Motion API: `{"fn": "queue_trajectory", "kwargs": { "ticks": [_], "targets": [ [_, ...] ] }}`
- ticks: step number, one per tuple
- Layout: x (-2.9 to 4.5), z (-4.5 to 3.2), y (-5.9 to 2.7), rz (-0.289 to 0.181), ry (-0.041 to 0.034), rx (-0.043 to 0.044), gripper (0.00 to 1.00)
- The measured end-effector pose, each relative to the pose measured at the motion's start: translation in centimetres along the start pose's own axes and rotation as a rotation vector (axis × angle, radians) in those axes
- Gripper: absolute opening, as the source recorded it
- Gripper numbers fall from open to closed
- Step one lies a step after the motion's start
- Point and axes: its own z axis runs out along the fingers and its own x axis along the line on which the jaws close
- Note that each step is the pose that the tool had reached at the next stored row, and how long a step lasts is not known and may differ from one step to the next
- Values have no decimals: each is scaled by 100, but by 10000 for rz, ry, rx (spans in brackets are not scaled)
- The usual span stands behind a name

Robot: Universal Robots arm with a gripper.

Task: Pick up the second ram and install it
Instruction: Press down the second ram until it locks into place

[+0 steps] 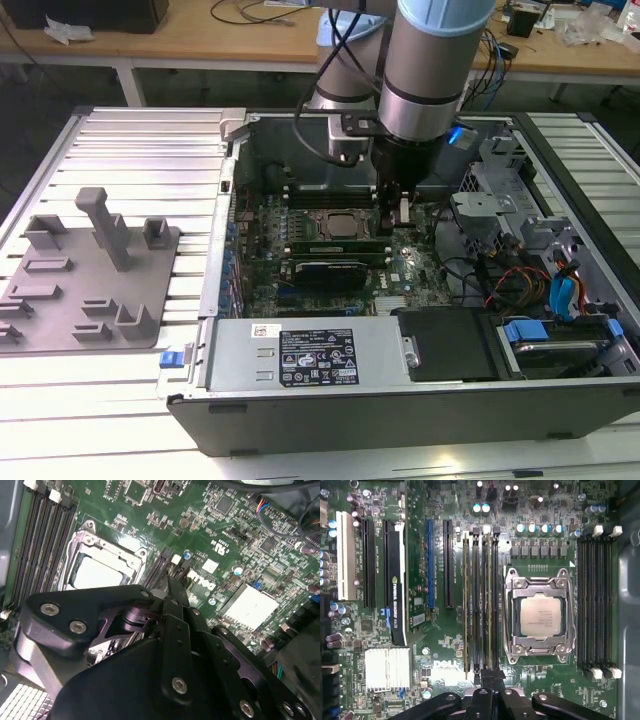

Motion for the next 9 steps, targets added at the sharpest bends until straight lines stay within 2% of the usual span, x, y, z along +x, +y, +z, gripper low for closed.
{"fn": "queue_trajectory", "kwargs": {
  "ticks": [3,4,7,9],
  "targets": [
    [0,10,-1,1,0,0,8],
    [-1,56,-1,0,1,0,8],
    [-56,84,1,-1,0,0,8],
    [-56,117,1,-1,0,0,8]
  ]
}}
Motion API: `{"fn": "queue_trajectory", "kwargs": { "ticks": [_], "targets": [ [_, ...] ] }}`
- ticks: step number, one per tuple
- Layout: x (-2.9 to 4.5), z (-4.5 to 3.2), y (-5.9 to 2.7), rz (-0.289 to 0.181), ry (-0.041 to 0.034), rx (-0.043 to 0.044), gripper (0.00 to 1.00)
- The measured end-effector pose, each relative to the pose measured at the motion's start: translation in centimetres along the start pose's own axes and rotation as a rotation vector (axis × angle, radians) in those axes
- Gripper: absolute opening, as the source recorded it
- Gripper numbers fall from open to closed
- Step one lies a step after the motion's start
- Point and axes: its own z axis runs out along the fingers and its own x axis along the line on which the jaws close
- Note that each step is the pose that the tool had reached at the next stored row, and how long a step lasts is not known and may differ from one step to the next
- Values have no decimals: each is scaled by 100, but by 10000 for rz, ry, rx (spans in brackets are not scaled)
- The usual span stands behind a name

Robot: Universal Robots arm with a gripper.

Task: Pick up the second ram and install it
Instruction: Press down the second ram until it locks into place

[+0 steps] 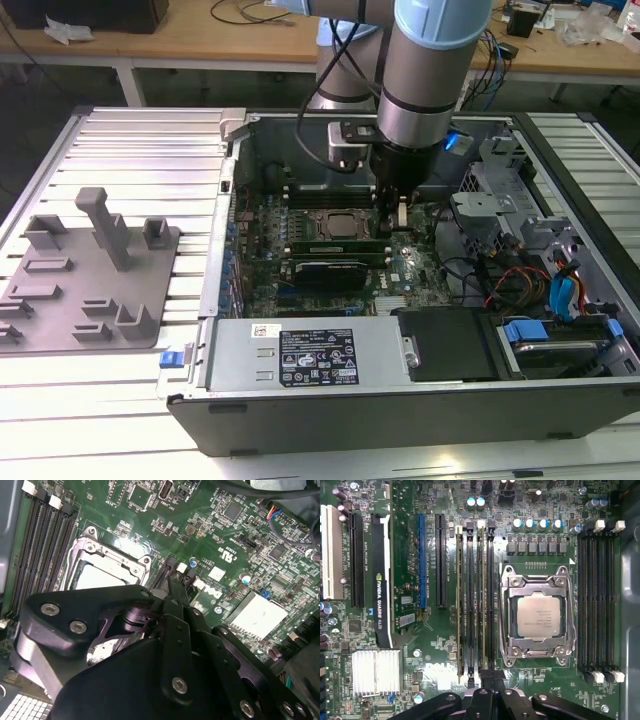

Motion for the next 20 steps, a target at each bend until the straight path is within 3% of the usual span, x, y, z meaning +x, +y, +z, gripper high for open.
{"fn": "queue_trajectory", "kwargs": {
  "ticks": [13,14,17,18,20],
  "targets": [
    [4,96,1,1,4,-1,8],
    [3,90,1,1,-5,1,8],
    [-2,-52,0,1,22,0,8],
    [-2,-52,0,0,21,1,8],
    [0,-50,80,-1,23,24,8]
  ]
}}
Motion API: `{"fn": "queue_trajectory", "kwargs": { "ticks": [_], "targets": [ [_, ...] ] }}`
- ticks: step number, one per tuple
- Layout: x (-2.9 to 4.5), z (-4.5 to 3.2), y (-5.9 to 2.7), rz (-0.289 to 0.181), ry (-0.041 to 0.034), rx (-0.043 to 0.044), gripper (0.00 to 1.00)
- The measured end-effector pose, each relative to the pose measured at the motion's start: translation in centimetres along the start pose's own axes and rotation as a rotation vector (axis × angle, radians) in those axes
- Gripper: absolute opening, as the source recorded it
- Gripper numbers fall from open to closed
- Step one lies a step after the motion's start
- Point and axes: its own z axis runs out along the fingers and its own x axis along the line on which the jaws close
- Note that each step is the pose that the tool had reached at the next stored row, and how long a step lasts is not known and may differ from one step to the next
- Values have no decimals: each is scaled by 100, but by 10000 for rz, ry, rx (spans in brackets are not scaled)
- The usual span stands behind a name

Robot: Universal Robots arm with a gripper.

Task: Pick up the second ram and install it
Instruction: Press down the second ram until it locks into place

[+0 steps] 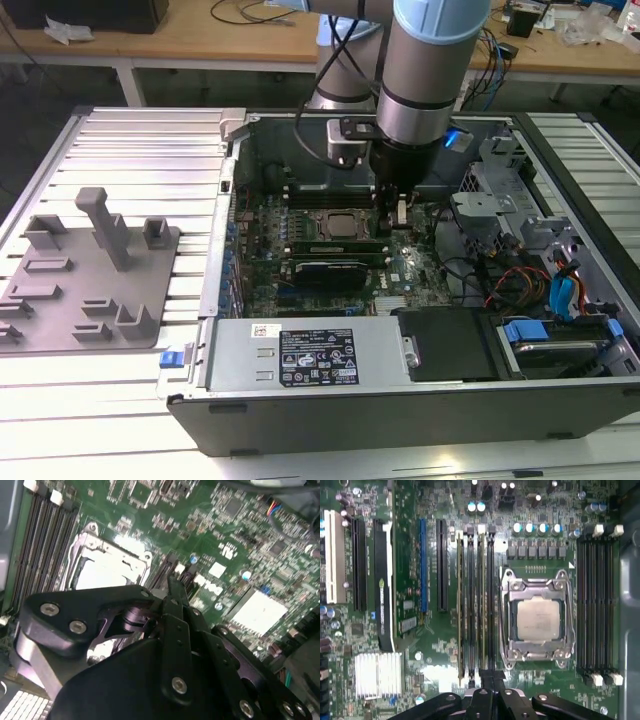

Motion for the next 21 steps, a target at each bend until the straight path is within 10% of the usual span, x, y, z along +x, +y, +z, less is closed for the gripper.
{"fn": "queue_trajectory", "kwargs": {
  "ticks": [10,21],
  "targets": [
    [8,5,626,-1,-3,59,8],
    [18,93,708,-1,0,58,8]
  ]
}}
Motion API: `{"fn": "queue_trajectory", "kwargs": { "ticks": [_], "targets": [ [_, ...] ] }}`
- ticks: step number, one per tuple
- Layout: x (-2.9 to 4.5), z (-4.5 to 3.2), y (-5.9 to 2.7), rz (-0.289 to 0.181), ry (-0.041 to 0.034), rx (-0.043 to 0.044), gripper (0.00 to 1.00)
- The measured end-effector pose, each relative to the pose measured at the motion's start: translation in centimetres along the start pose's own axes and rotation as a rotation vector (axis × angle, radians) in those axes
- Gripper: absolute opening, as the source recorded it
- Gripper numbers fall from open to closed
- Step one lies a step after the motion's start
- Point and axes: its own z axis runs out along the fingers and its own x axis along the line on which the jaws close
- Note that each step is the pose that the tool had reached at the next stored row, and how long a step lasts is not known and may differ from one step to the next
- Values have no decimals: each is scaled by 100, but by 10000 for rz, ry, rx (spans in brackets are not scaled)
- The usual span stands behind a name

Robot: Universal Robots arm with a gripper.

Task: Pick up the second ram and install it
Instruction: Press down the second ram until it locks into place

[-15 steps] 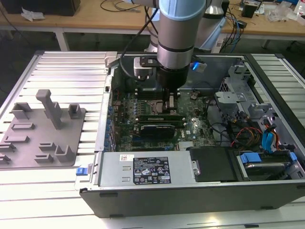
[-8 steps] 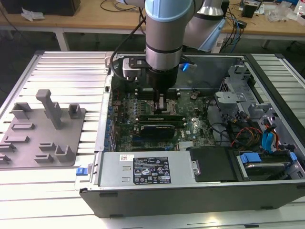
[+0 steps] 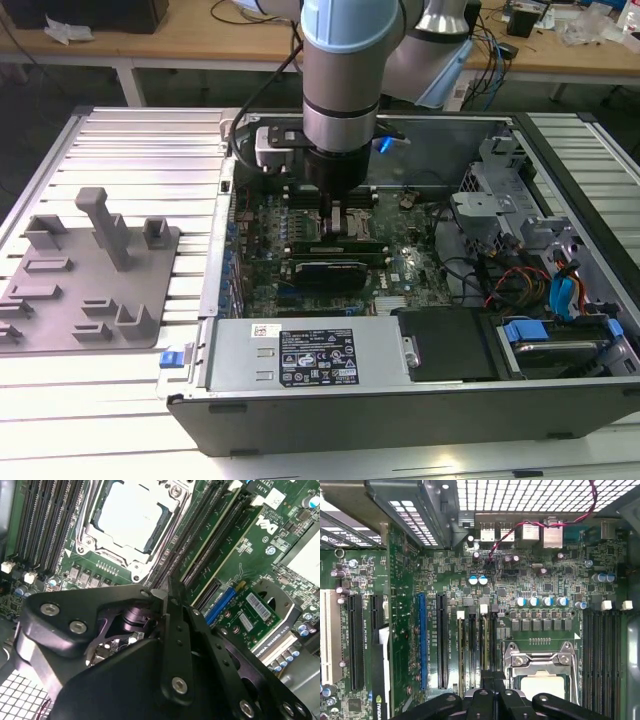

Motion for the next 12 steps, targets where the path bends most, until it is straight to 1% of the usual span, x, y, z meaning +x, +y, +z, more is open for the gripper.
{"fn": "queue_trajectory", "kwargs": {
  "ticks": [1,3,6,7,9,12],
  "targets": [
    [0,3,15,0,-1,0,8],
    [3,36,21,0,7,-5,8],
    [2,37,21,0,-5,1,8],
    [-1,12,19,0,-12,7,8],
    [-1,-31,19,0,1,0,8],
    [-5,-156,17,0,7,0,8]
  ]
}}
